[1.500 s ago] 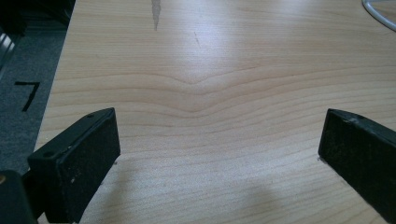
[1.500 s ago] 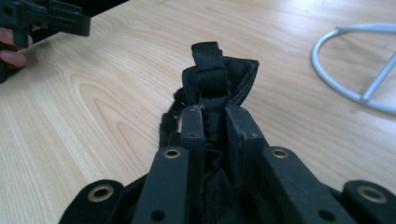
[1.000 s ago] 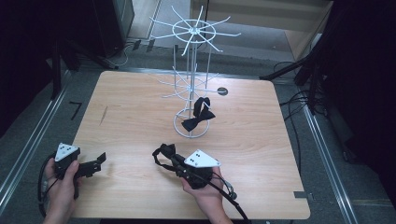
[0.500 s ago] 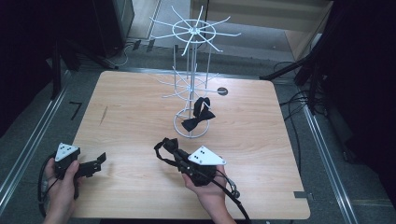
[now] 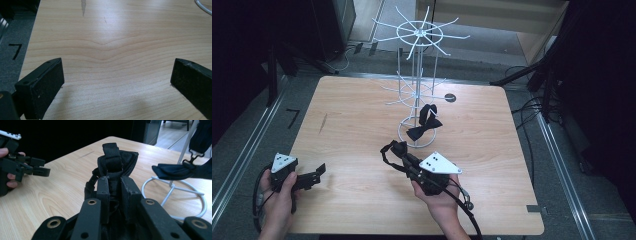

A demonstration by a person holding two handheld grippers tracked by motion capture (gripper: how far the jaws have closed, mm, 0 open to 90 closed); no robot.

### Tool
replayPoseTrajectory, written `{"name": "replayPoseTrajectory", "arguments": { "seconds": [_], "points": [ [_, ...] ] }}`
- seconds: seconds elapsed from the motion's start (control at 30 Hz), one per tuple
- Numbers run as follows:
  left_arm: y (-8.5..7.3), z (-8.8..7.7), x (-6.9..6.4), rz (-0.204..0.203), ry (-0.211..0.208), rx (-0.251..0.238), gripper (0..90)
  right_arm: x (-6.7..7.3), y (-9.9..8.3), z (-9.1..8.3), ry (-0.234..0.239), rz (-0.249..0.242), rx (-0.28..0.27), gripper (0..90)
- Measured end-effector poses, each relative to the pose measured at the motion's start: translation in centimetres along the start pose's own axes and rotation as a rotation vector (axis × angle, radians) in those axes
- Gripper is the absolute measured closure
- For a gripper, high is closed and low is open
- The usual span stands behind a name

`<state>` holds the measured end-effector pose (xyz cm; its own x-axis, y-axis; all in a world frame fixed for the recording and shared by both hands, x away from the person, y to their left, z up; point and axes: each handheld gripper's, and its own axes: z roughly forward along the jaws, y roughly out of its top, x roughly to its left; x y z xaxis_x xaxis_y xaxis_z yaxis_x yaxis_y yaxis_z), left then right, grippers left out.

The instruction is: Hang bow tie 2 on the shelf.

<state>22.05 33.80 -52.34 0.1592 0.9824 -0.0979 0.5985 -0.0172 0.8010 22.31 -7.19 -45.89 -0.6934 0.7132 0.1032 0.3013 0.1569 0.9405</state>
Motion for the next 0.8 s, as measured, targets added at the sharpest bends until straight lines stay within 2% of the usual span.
{"name": "replayPoseTrajectory", "arguments": {
  "seconds": [0.8],
  "points": [
    [0.0, 0.0, 0.0, 0.003, 0.000, 0.000, 0.0, -0.1, 2.8, -0.8, -0.015, -0.015, -0.060, 79.0]
  ]
}}
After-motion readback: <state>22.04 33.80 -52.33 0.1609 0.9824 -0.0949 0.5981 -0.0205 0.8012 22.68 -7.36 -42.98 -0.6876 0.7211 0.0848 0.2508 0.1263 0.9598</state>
